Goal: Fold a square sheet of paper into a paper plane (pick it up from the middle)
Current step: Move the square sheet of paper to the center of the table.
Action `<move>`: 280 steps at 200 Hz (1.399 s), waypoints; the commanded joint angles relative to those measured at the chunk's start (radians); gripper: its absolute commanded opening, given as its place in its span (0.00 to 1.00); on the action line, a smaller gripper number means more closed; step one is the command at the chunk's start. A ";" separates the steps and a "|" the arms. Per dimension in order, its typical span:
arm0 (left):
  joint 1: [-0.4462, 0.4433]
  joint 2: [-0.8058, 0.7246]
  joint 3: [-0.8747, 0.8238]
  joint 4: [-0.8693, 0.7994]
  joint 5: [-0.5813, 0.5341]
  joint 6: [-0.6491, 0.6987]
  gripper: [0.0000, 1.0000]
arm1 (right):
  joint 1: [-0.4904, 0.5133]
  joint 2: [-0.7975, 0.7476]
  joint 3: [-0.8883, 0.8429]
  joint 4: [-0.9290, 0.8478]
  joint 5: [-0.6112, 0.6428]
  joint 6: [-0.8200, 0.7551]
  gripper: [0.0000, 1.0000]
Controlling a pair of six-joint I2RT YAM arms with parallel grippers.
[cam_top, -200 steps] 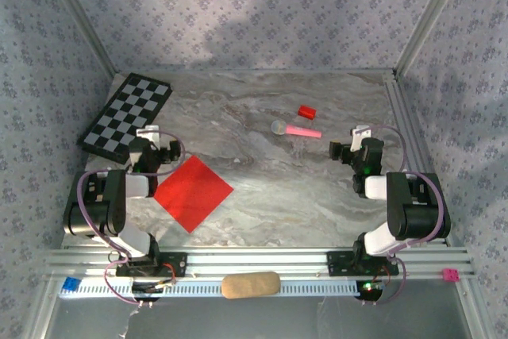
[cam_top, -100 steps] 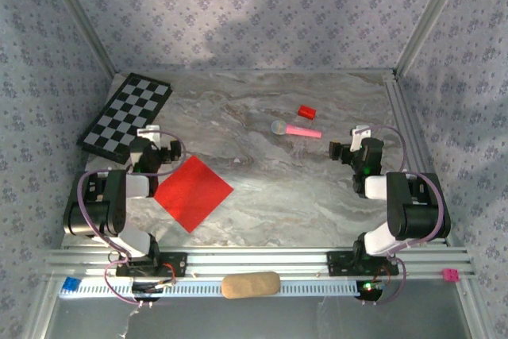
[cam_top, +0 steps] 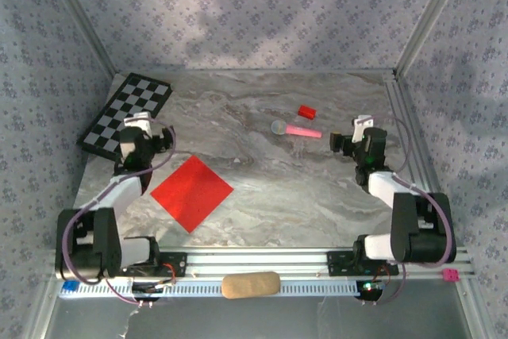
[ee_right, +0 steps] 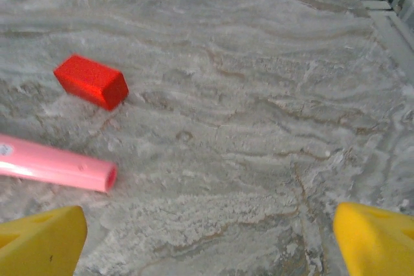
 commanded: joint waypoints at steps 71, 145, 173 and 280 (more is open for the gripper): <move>-0.024 -0.179 0.133 -0.663 0.399 -0.459 1.00 | 0.015 -0.078 0.142 -0.505 -0.512 0.490 1.00; -0.329 -0.051 0.137 -0.872 0.164 -0.607 0.99 | 0.289 -0.140 0.148 -0.563 -0.355 0.599 1.00; -0.333 -0.006 0.110 -0.789 0.189 -0.632 1.00 | 0.344 -0.140 0.151 -0.570 -0.325 0.608 0.99; -0.386 0.258 0.236 -0.799 0.161 -0.579 0.98 | 0.374 -0.142 0.121 -0.565 -0.281 0.631 1.00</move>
